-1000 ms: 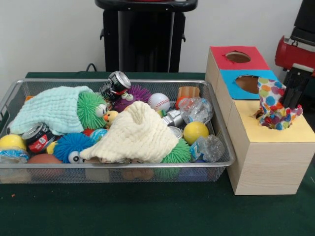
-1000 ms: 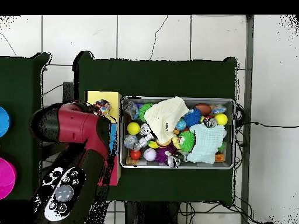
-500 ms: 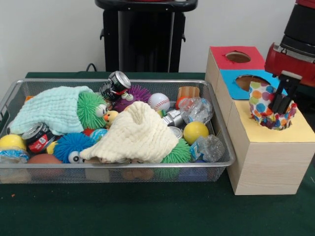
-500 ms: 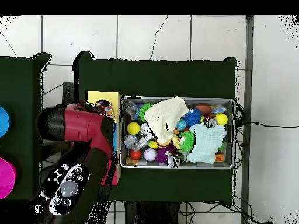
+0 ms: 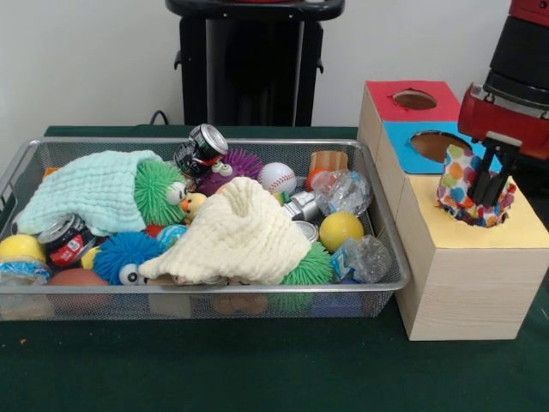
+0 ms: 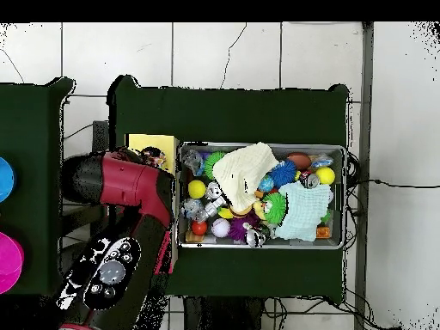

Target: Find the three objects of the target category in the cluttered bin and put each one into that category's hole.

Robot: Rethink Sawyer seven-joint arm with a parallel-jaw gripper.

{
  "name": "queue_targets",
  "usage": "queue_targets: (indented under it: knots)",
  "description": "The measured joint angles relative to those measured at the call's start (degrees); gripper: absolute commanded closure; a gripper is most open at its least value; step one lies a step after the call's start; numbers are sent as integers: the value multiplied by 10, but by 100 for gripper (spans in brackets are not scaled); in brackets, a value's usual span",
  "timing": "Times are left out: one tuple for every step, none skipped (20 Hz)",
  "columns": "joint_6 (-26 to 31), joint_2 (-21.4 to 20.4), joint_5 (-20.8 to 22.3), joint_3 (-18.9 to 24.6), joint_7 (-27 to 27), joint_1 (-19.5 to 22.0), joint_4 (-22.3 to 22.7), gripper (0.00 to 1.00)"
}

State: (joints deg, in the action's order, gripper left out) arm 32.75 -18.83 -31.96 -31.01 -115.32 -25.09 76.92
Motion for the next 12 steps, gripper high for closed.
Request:
queue_targets:
  knots:
    - [-9, 1, -6, 4, 0, 2, 2, 100]
    - [-19, 3, -9, 6, 0, 3, 4, 100]
    - [-32, 5, -11, 8, 0, 3, 6, 100]
    - [-45, 7, -14, 10, 0, 3, 8, 100]
    - [-57, 8, -16, 13, 0, 2, 10, 100]
    - [-70, 10, -18, 15, 0, 3, 13, 100]
    - [-97, 14, -22, 19, 0, 2, 18, 100]
    - [-109, 17, -24, 20, 0, 2, 20, 100]
    - [-121, 20, -25, 21, 0, 1, 22, 100]
    - [-132, 23, -27, 21, 0, 0, 24, 100]
    - [-142, 27, -29, 21, 0, -1, 27, 100]
    - [-154, 31, -32, 21, 0, -2, 29, 100]
